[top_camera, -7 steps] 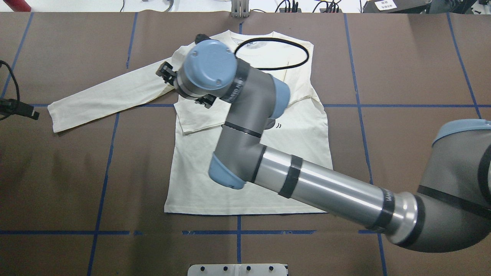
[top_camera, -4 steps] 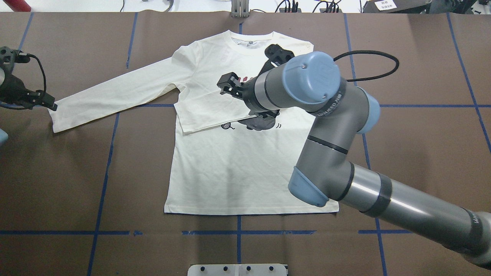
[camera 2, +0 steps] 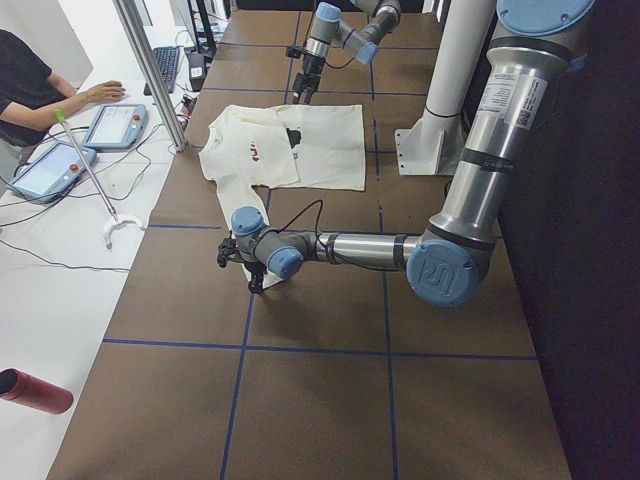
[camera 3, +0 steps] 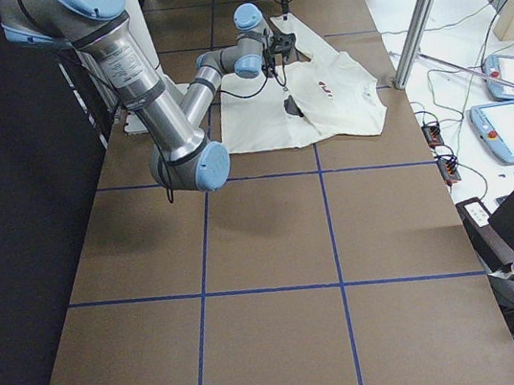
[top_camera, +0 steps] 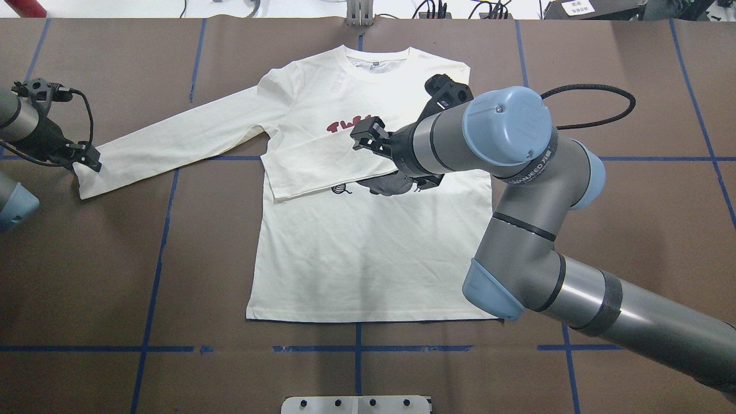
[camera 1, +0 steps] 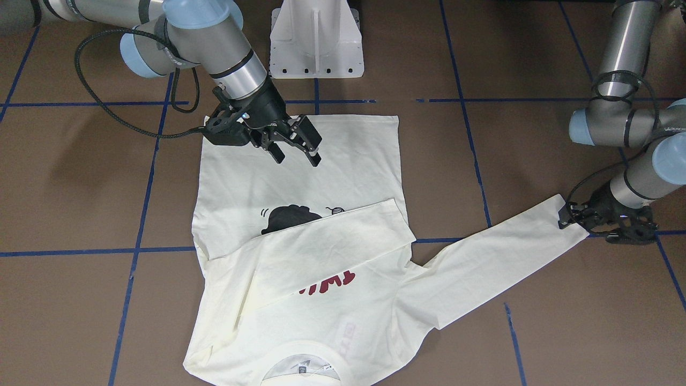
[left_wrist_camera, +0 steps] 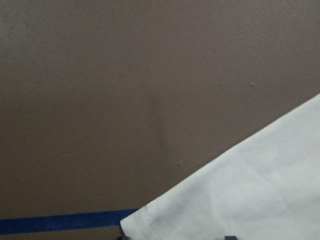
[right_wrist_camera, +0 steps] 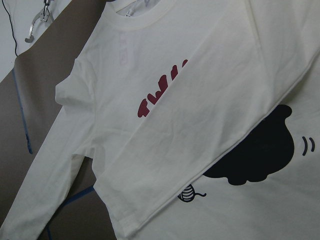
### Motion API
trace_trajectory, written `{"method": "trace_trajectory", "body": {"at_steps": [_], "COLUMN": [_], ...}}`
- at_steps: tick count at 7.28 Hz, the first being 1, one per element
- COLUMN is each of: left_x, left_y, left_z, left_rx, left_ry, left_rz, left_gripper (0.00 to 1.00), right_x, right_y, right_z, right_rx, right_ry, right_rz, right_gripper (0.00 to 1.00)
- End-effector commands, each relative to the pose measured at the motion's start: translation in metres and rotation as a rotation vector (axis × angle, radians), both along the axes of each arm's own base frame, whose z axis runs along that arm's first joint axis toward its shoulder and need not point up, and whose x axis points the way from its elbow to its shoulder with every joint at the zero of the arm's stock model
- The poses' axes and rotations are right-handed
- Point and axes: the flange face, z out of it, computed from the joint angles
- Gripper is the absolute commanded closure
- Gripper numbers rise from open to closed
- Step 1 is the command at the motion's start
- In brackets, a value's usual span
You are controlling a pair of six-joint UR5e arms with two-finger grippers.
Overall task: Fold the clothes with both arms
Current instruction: 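Release the sleeve with the right gripper while the left gripper approaches the other cuff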
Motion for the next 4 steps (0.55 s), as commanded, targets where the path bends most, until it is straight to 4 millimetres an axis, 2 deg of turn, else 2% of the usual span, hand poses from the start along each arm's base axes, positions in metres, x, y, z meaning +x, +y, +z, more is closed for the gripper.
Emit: {"method": "trace_trajectory", "body": {"at_steps": [1, 3, 4], "left_x": [0.002, 0.003, 0.002], "left_y": [0.001, 0.0, -0.001], "left_z": [0.0, -0.017, -0.032], "left_rx": [0.003, 0.028, 0.052], "left_ry": [-0.002, 0.021, 0.037], "left_rz": [0.009, 0.011, 0.01], "left_gripper": [1.0, 1.0, 1.0], "right_x": [0.0, 0.0, 0.0], "right_y": [0.0, 0.0, 0.0], "right_z": [0.001, 0.002, 0.003], "right_rx": [0.001, 0.0, 0.0], "right_ry": [0.002, 0.003, 0.005], "right_rz": [0.003, 0.005, 0.006], "right_gripper": [0.0, 0.0, 0.0]}}
